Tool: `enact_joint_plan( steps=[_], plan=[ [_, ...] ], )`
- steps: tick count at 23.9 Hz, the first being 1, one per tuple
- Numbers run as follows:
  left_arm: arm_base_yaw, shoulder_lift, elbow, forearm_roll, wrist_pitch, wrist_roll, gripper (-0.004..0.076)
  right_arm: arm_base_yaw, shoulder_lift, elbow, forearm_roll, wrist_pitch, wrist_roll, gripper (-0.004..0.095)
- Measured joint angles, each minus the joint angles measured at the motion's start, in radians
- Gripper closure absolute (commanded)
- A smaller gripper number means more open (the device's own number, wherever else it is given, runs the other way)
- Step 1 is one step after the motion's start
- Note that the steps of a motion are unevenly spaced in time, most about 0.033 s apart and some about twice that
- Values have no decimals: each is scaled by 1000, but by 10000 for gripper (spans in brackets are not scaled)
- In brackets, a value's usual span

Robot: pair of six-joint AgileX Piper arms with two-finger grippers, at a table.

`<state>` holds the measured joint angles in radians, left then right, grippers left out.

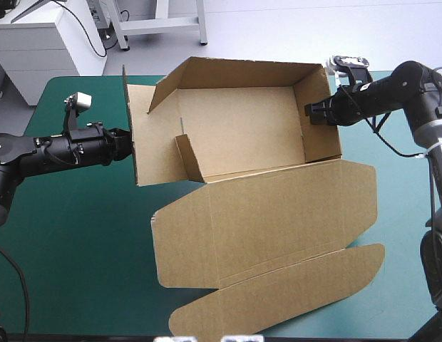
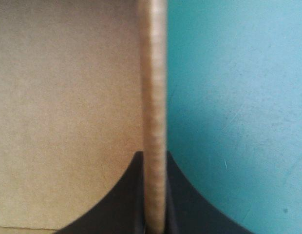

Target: Fold the box

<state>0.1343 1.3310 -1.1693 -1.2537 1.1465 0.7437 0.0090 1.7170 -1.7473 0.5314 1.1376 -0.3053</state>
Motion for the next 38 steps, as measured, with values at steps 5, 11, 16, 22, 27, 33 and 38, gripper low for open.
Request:
enact_joint_plan(
  steps=[5, 11, 16, 22, 27, 33, 38],
  plan=[
    [0, -62, 0, 102, -7, -58, 732, 59, 23, 0, 0, -35, 4, 926],
    [0, -84, 0, 190, -5, -120, 732, 118, 68, 0, -4, -54, 21, 926],
    [0, -86, 0, 204, -3, -137, 732, 143, 91, 0, -4, -60, 30, 926],
    [0, -86, 0, 206, -20, -165, 732, 149, 98, 1, -4, -71, 42, 926],
    [0, -86, 0, 206, -41, -199, 732, 149, 98, 1, -4, -82, 60, 925],
    [0, -86, 0, 206, -60, -226, 732, 196, 99, 1, -32, -119, 76, 926],
    [0, -86, 0, 206, -70, -256, 731, 267, 99, 1, -90, -180, 108, 926]
  ],
)
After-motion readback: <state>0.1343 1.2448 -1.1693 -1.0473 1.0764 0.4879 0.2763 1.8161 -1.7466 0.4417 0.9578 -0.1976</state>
